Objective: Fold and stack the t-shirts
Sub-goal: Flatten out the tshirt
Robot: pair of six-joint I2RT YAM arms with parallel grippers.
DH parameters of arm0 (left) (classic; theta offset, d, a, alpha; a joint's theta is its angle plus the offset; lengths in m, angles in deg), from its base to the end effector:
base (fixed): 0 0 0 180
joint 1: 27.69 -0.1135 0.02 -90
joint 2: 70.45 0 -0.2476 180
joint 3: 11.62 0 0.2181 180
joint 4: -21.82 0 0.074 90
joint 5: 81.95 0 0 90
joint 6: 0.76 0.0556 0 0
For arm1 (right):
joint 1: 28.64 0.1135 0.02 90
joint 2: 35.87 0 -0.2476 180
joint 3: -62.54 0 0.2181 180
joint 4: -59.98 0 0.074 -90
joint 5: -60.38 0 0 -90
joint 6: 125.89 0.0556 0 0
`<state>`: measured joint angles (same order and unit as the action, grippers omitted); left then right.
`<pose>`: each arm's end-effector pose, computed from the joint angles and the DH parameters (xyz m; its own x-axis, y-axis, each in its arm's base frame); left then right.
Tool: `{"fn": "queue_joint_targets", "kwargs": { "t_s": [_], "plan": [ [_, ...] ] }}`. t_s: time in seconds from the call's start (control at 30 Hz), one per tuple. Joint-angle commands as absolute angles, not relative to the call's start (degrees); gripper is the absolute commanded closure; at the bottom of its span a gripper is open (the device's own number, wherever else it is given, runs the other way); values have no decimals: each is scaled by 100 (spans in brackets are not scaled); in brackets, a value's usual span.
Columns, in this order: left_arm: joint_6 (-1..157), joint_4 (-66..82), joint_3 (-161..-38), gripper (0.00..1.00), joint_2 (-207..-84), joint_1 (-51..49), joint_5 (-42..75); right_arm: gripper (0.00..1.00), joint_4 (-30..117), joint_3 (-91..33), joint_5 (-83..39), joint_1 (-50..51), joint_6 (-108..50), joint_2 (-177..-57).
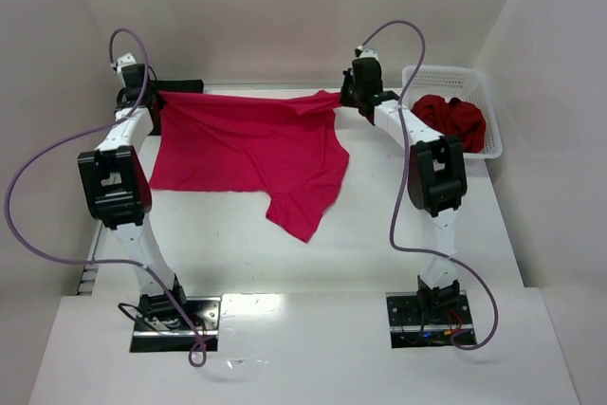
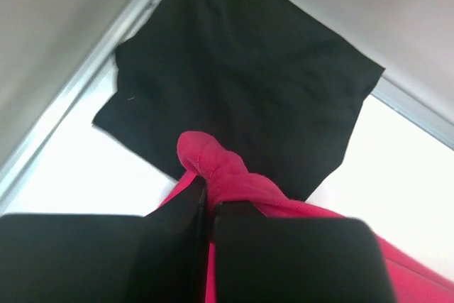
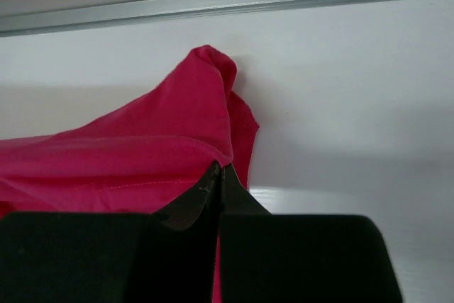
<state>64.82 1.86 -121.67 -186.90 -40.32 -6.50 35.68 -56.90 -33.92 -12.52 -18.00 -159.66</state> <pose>0.4473 0.1146 0.2541 -0.2162 -0.4585 -0.8620 -0.5718 0.7751 -0.2689 0.4707 0.1317 0.2407 -0.5040 0.1732 -0.8462 -0.0618 0.9699 0.2354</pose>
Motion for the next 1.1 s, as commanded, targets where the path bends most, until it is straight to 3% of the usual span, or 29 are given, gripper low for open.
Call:
{"fn": "queue_joint_targets", "kwargs": {
  "t_s": [0.0, 0.33, 0.6, 0.93, 1.07],
  "plan": [
    [6639, 487, -11552, 100, -18050, -4141, -805, 100, 4067, -5276, -3385, -1194, -1885, -15321],
    [6639, 550, -10704, 100, -17821, -4141, -654, 100, 4129, -4597, -3577, -1141, -1647, -15102],
    [6525, 375, -10783, 100, -17075, -4141, -49, 100, 4050, -4421, -4035, -1141, -1761, -13644],
    [6920, -566, -11240, 100, -14617, -4141, 1708, 100, 3796, -4299, -4579, -1141, -2288, -11060],
    [6981, -935, -10994, 100, -13156, -4141, 1517, 100, 3690, -3903, -4641, -1141, -2367, -9786]
  ]
}}
